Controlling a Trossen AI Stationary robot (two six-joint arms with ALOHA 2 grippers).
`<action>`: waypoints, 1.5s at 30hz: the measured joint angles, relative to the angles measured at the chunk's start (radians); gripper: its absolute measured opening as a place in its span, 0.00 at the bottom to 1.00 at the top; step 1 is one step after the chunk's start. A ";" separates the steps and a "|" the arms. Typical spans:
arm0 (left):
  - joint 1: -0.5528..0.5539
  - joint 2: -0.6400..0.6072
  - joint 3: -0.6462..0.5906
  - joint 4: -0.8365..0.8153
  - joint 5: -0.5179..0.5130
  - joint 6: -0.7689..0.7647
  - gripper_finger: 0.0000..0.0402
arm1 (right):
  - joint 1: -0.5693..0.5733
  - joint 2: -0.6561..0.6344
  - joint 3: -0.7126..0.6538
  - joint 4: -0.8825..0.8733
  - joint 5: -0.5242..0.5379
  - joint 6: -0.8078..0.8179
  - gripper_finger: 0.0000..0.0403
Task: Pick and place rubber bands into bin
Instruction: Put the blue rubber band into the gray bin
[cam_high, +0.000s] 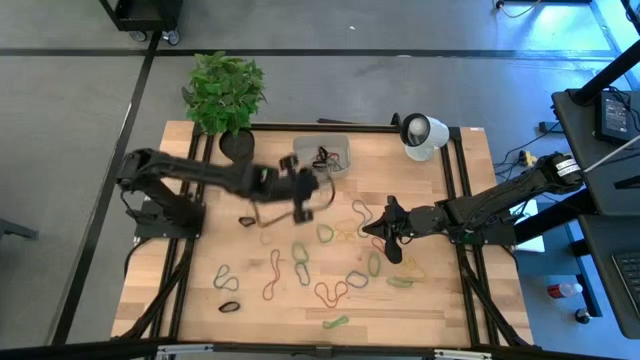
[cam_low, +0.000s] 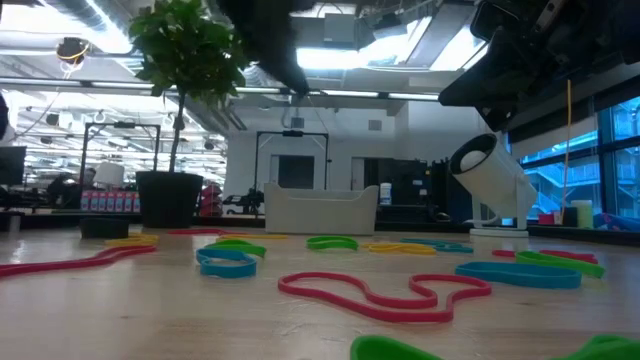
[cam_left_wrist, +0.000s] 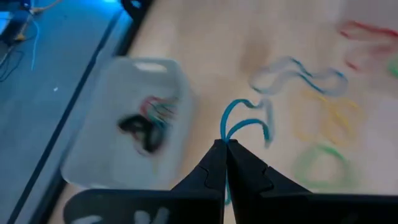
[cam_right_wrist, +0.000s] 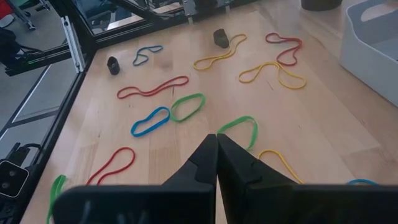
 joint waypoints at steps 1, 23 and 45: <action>0.043 0.006 0.002 0.030 0.021 0.030 0.00 | 0.000 0.000 0.000 -0.001 0.000 0.000 0.02; 0.429 0.375 0.003 0.294 0.227 0.099 0.09 | 0.000 0.000 0.000 -0.034 0.000 -0.023 0.02; 0.393 0.244 0.003 0.175 0.235 0.049 0.43 | 0.000 0.000 0.000 -0.057 0.000 0.001 0.02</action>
